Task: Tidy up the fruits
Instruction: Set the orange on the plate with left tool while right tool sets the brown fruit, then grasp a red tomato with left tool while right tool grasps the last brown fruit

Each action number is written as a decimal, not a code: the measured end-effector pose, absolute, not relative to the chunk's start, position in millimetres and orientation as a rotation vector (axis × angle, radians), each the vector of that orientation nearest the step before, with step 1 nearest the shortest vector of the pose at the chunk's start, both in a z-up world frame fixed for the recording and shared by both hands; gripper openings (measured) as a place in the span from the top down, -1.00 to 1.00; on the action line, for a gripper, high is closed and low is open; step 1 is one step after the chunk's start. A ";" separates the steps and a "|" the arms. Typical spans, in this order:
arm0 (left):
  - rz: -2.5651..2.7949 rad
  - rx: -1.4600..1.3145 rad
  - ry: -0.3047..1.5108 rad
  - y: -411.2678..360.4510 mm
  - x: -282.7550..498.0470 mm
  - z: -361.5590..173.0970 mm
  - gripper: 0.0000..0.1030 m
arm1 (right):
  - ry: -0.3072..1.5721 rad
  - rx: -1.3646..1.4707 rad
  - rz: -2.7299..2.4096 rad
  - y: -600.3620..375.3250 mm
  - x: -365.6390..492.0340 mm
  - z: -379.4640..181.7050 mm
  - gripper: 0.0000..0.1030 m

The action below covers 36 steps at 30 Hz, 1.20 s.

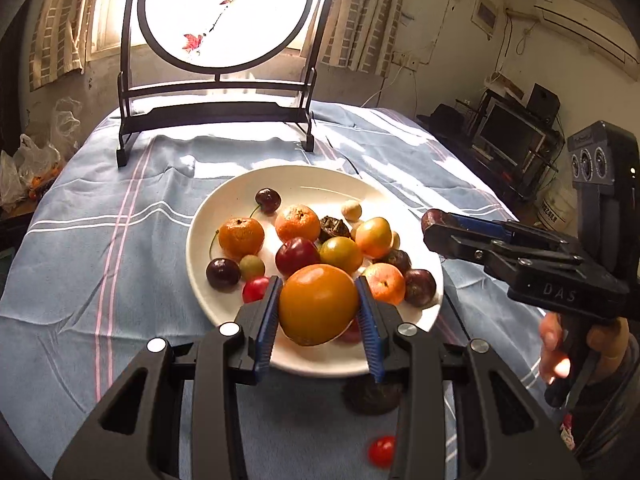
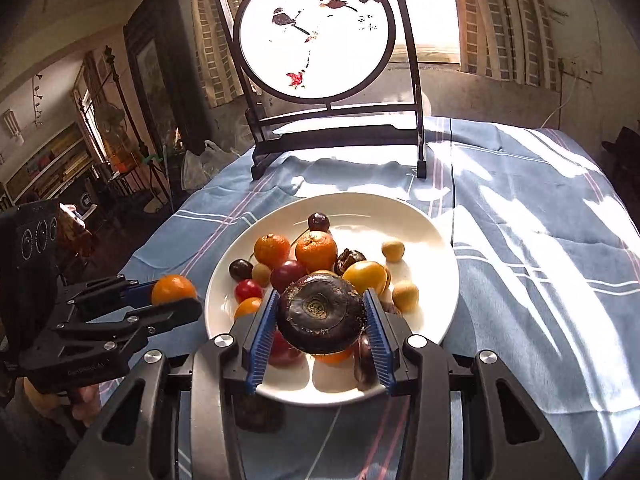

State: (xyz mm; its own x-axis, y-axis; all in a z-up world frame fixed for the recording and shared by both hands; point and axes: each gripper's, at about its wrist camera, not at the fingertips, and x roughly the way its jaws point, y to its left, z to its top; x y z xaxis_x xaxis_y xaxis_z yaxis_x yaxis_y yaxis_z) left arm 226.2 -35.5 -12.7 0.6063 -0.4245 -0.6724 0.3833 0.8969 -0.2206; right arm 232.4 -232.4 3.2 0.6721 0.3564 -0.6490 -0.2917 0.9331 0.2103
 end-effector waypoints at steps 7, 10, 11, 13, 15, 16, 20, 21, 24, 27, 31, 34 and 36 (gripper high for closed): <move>-0.419 -0.121 0.857 -29.4 259.5 -34.5 -0.02 | 0.730 0.115 0.354 -231.2 239.8 -0.5 0.00; -0.433 -0.099 0.844 -24.5 234.7 -28.2 -0.07 | 0.716 0.085 0.362 -234.3 210.5 -1.0 0.00; -0.442 -0.079 0.847 -24.8 223.7 -27.9 -0.07 | 0.716 0.079 0.365 -236.4 199.7 -2.9 0.00; -0.453 -0.014 0.859 -28.7 197.7 -30.5 -0.07 | 0.727 0.083 0.372 -242.8 180.2 -9.3 0.00; -0.494 0.042 0.874 -35.6 168.0 -35.7 -0.07 | 0.741 0.103 0.368 -251.6 163.3 -16.6 0.00; -0.511 0.076 0.879 -40.2 153.2 -39.1 -0.07 | 0.745 0.117 0.365 -256.7 156.0 -19.9 0.00; -0.539 0.186 0.875 -59.1 110.7 -53.7 -0.07 | 0.752 0.155 0.348 -270.0 133.5 -30.3 -0.01; -0.534 0.197 0.875 -62.6 107.4 -58.1 -0.07 | 0.752 0.164 0.348 -271.6 129.2 -32.7 0.00; -0.495 0.212 0.906 -72.1 111.9 -72.8 -0.07 | 0.758 0.179 0.352 -272.1 123.4 -35.9 0.00; -0.500 0.208 0.949 -77.8 121.6 -81.5 0.22 | 0.766 0.180 0.358 -269.1 119.6 -36.7 0.00; -0.499 0.184 0.943 -72.8 118.8 -76.4 0.43 | 0.788 0.138 0.377 -258.6 118.8 -38.2 0.00; -0.480 0.146 0.911 -57.5 108.4 -66.8 0.43 | 0.825 0.081 0.409 -240.7 123.5 -44.3 0.00; -0.462 0.118 0.887 -43.8 101.9 -59.3 0.43 | 0.844 0.024 0.430 -222.3 128.0 -48.3 0.00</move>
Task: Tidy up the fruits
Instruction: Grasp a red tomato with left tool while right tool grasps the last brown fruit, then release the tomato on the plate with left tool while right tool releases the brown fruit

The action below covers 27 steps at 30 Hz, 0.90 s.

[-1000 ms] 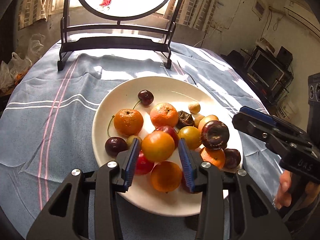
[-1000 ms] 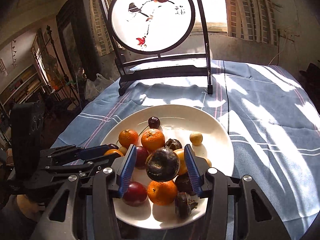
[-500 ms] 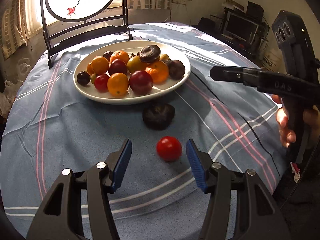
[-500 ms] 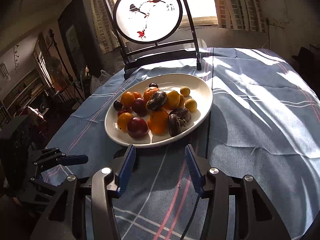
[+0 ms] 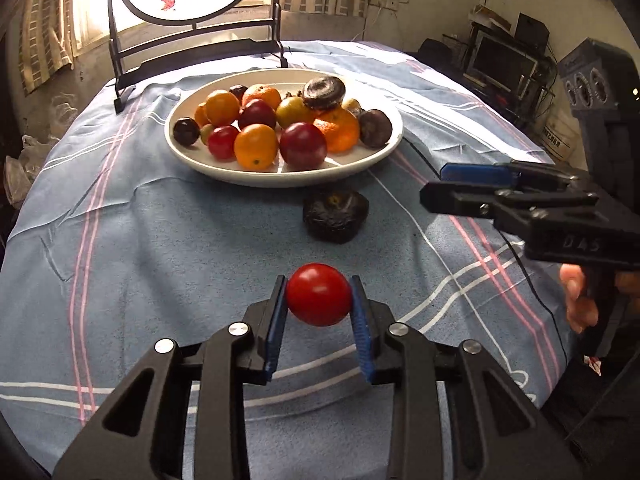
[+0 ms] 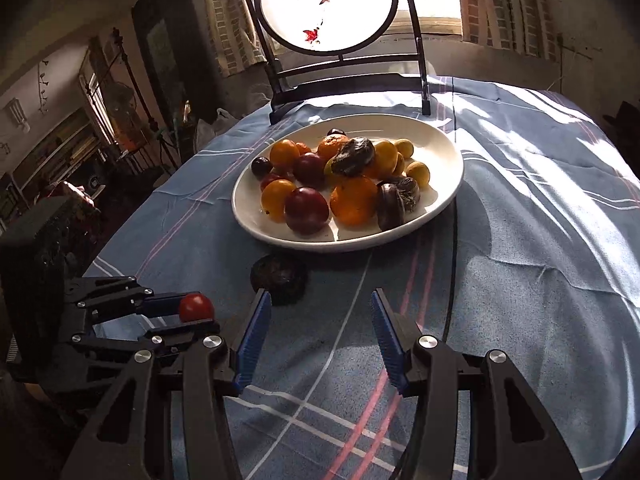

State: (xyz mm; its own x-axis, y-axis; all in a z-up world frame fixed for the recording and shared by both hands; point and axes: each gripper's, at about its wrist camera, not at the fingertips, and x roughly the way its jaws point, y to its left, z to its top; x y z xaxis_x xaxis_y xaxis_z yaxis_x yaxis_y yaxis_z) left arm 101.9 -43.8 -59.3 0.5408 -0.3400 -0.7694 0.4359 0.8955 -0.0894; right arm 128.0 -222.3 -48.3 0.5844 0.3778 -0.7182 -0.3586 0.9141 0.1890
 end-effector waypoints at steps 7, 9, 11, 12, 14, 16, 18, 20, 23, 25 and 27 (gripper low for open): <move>-0.413 0.055 0.865 -5.6 97.8 -47.0 0.43 | 0.921 -0.122 0.449 -164.7 155.4 -64.7 0.00; -0.412 0.050 0.864 -2.2 98.4 -47.5 0.43 | 0.935 -0.151 0.428 -155.0 162.7 -69.7 0.00; -0.415 0.047 0.866 -1.8 99.1 -49.0 0.43 | 0.962 -0.163 0.406 -151.3 168.7 -76.6 0.01; -0.417 0.045 0.867 -1.8 100.0 -49.8 0.43 | 0.970 -0.160 0.394 -152.0 168.5 -78.6 0.14; -0.422 0.040 0.864 -1.9 102.1 -50.4 0.43 | 0.957 -0.134 0.402 -156.7 162.9 -74.5 0.15; -0.430 0.033 0.858 -1.6 102.2 -49.6 0.43 | 0.931 -0.090 0.424 -166.5 151.8 -65.5 0.15; -0.444 0.026 0.845 -2.3 102.7 -46.0 0.43 | 0.886 -0.044 0.462 -180.6 139.2 -51.6 0.15; -0.453 0.026 0.830 -5.3 107.5 -41.3 0.43 | 0.832 -0.007 0.468 -198.8 134.0 -35.9 0.15; -0.471 0.026 0.819 -15.0 124.6 -31.4 0.43 | 0.780 0.033 0.424 -227.3 147.5 -14.5 0.14; -0.476 0.039 0.801 -25.7 139.3 -21.7 0.42 | 0.770 0.082 0.392 -244.7 167.6 -1.9 0.14; -0.490 0.040 0.796 -37.0 156.9 -12.5 0.42 | 0.761 0.111 0.381 -254.9 189.1 8.8 0.14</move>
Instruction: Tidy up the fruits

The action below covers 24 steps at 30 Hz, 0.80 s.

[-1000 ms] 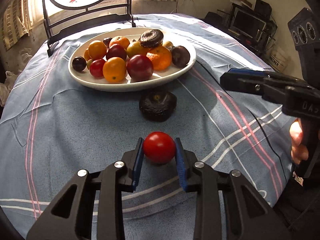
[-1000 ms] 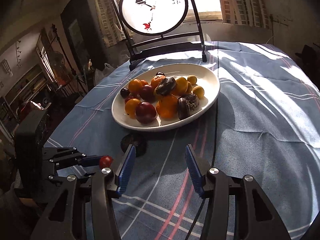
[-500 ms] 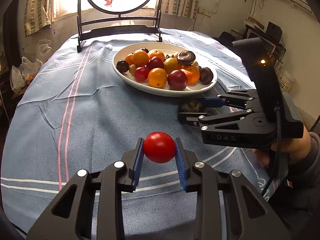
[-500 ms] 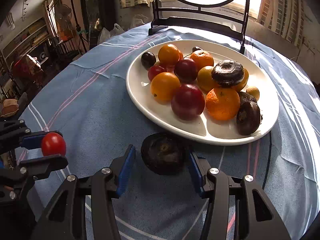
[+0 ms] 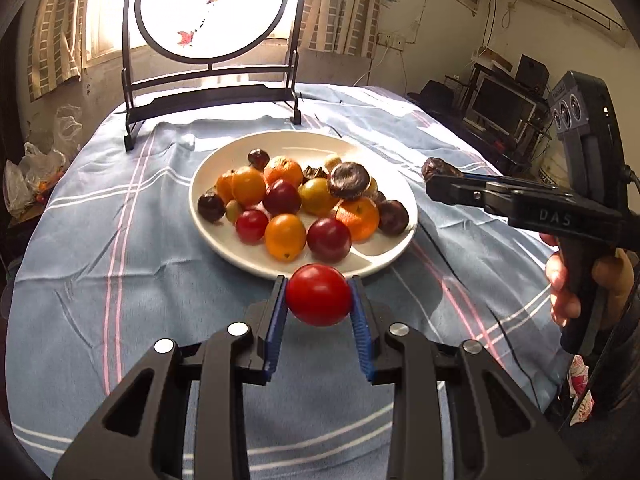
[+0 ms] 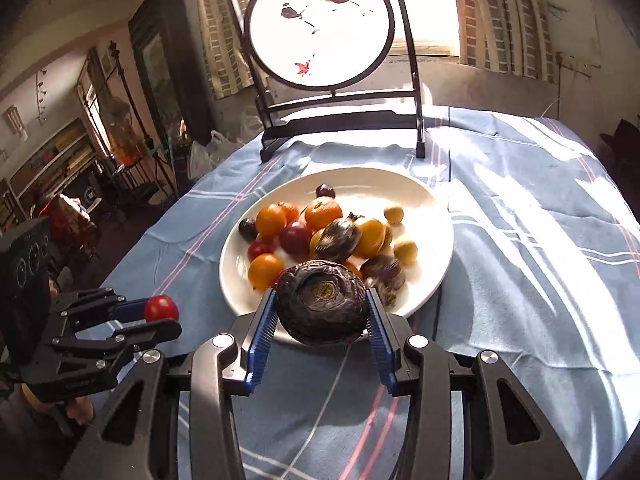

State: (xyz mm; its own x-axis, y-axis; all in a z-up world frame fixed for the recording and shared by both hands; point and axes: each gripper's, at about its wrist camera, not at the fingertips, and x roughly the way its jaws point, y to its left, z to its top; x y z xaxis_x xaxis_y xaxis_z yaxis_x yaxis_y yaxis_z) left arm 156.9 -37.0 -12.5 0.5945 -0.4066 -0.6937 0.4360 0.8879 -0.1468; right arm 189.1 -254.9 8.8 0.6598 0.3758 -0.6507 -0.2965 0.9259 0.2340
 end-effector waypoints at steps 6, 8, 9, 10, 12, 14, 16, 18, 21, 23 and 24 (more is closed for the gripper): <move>-0.480 0.047 0.828 -69.7 223.5 -14.9 0.42 | 0.779 0.131 0.315 -258.6 260.6 10.3 0.14; -0.460 0.060 0.858 -77.8 241.9 -25.5 0.42 | 0.803 0.133 0.299 -255.1 279.4 1.9 0.14; -0.455 0.066 0.866 -80.9 248.8 -29.9 0.42 | 0.812 0.137 0.297 -252.3 287.0 -2.0 0.14; -0.450 0.066 0.873 -82.5 254.6 -33.8 0.42 | 0.819 0.141 0.300 -250.2 293.3 -5.0 0.14; -0.436 0.049 0.868 -81.0 261.2 -36.9 0.32 | 0.822 0.134 0.296 -245.7 299.5 -8.2 0.10; -0.408 0.025 0.847 -73.9 259.9 -33.9 -0.35 | 0.796 0.136 0.292 -243.9 294.3 -4.4 -0.08; -0.384 0.015 0.807 -66.0 251.3 -25.2 -0.71 | 0.780 0.148 0.303 -245.1 283.2 1.2 -0.11; -0.369 0.025 0.779 -59.1 239.9 -15.8 -0.75 | 0.777 0.144 0.313 -245.3 267.4 4.8 -0.11; -0.365 0.018 0.784 -47.3 219.5 -7.8 -0.90 | 0.771 0.128 0.331 -247.7 234.4 8.2 -0.20; -0.378 0.015 0.782 -40.1 200.5 -6.0 -0.90 | 0.766 0.132 0.342 -252.4 208.4 9.7 -0.32; -0.378 0.022 0.777 -36.9 188.9 -5.5 -0.90 | 0.763 0.132 0.339 -255.8 194.8 10.2 -0.37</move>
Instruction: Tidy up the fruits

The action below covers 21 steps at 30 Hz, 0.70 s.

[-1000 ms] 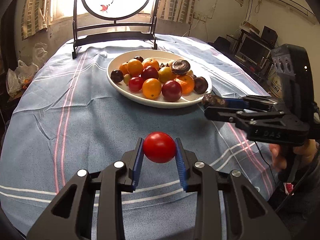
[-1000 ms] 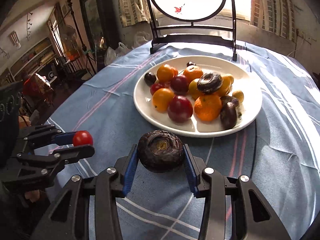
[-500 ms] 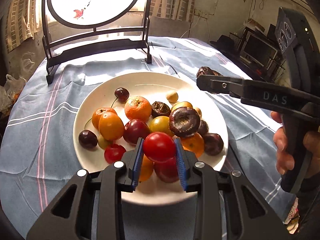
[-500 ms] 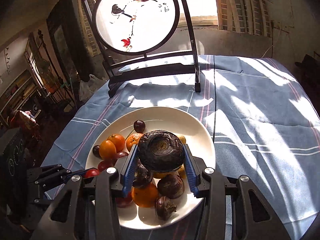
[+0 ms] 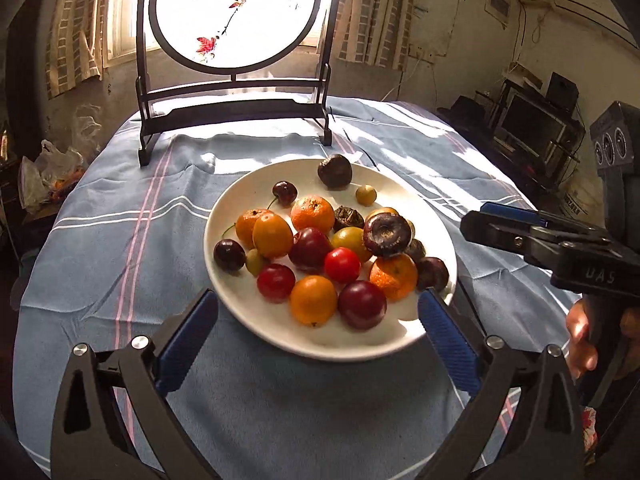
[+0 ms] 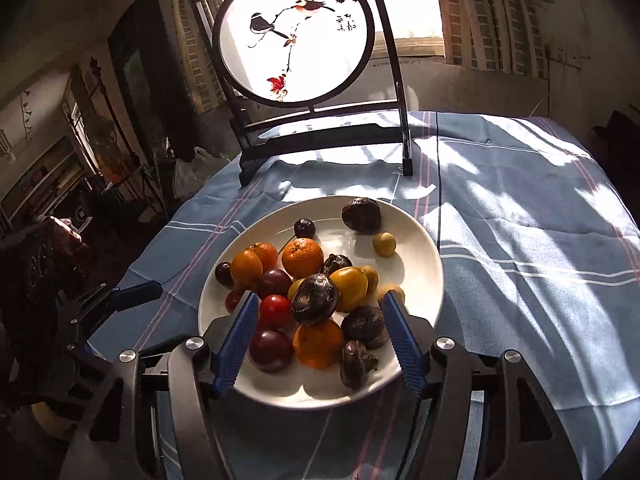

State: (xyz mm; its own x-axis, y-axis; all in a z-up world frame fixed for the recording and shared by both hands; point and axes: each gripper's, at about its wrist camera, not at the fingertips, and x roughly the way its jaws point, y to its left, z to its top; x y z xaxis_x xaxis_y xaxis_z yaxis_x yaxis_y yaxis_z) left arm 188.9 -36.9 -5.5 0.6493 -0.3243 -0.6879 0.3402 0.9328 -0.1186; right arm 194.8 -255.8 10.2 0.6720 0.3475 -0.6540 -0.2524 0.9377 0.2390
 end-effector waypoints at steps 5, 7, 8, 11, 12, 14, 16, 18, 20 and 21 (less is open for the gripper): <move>-0.359 0.034 0.744 -20.9 130.1 -1.4 -0.90 | 0.731 0.150 0.326 -275.5 131.3 11.1 -0.74; -0.319 0.029 0.716 -13.7 107.7 3.6 -0.90 | 0.719 0.145 0.313 -281.8 110.5 11.9 -0.82; -0.291 0.027 0.701 -10.4 97.1 7.2 -0.90 | 0.714 0.143 0.305 -284.4 102.0 12.8 -0.86; -0.241 0.030 0.669 -3.3 70.8 17.8 -0.90 | 0.694 0.138 0.276 -292.0 79.9 18.7 -0.92; -0.237 0.030 0.665 -1.6 64.1 20.3 -0.90 | 0.681 0.138 0.263 -294.3 73.5 21.9 -0.92; -0.227 0.013 0.659 2.7 52.5 24.9 -0.90 | 0.658 0.138 0.251 -298.5 61.7 28.8 -0.92; -0.221 -0.011 0.660 7.1 44.3 29.5 -0.90 | 0.634 0.131 0.240 -301.7 49.5 36.2 -0.92; -0.198 -0.029 0.664 11.7 38.6 34.4 -0.90 | 0.607 0.120 0.225 -304.8 38.8 43.6 -0.92; -0.178 -0.036 0.658 14.0 33.4 40.0 -0.90 | 0.595 0.115 0.222 -308.1 29.4 50.3 -0.92; -0.166 -0.034 0.650 15.5 30.8 43.6 -0.90 | 0.587 0.114 0.219 -310.2 24.9 53.6 -0.92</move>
